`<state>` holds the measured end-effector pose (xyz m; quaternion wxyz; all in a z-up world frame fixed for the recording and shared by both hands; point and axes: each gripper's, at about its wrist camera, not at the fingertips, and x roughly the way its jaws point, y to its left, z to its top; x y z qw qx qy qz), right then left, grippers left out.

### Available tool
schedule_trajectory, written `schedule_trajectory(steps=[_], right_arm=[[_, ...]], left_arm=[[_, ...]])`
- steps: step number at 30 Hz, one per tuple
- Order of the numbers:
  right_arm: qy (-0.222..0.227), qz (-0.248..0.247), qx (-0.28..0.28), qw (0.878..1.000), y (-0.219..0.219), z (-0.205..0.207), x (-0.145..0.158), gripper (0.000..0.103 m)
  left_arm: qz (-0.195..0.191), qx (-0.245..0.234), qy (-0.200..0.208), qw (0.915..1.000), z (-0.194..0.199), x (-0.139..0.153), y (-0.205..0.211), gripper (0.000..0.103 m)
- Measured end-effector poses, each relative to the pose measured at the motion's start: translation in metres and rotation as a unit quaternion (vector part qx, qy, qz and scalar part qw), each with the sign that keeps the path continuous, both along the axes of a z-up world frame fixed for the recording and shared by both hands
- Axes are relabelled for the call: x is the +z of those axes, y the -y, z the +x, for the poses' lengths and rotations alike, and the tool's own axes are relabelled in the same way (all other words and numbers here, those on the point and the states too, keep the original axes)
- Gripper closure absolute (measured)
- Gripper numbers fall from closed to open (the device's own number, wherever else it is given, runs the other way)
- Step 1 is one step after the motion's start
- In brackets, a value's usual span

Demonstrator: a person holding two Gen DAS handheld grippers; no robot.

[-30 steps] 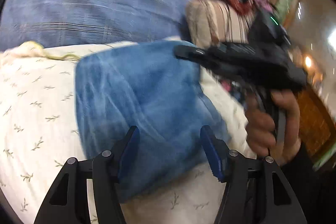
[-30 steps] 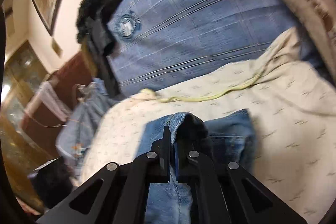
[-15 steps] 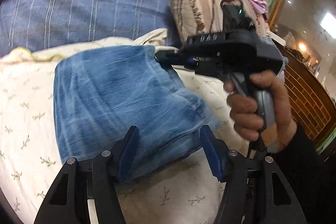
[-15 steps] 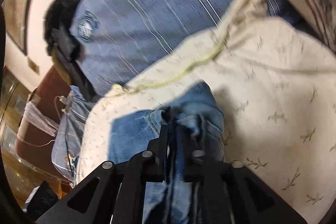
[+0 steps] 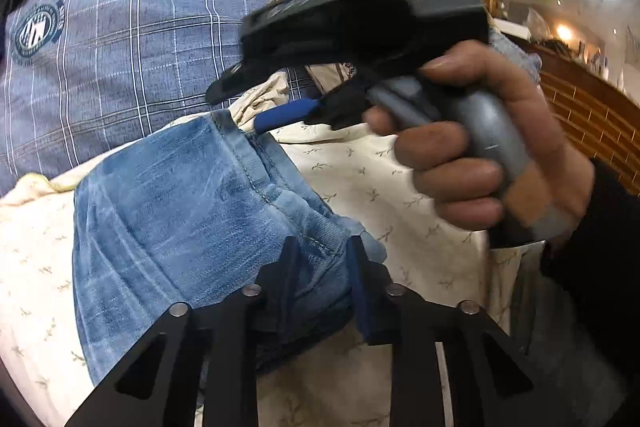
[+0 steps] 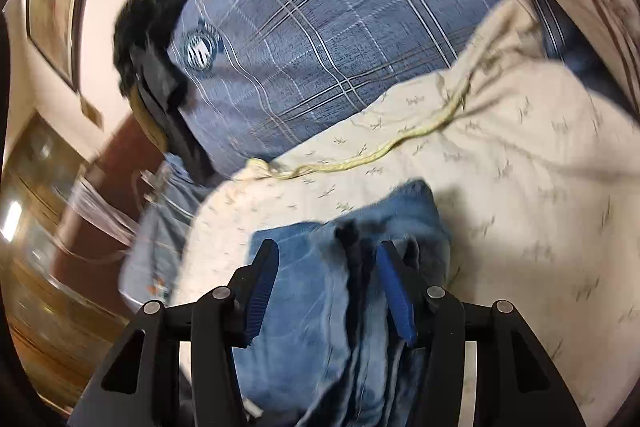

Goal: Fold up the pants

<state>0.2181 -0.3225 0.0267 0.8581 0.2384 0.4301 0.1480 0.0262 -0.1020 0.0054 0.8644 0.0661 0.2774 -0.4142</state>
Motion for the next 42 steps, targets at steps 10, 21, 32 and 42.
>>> schedule_trajectory(steps=[10,21,32,42], right_arm=[[-0.034,-0.089,-0.016,0.995,-0.013,0.010,-0.024,0.101],[0.025,0.004,-0.053,0.998,0.009,-0.047,-0.007,0.026],[-0.075,0.111,-0.121,0.984,0.017,-0.088,-0.064,0.024],[-0.088,0.093,-0.091,0.988,0.010,-0.080,-0.070,0.044]], left_arm=[[-0.024,-0.007,-0.036,0.9990,0.006,-0.010,-0.003,0.081],[-0.150,0.069,-0.128,0.9780,0.024,0.036,-0.094,0.038],[-0.176,0.231,-0.327,0.8992,0.117,-0.030,-0.168,0.033],[-0.144,0.207,-0.332,0.9090,0.154,-0.038,-0.119,0.085]])
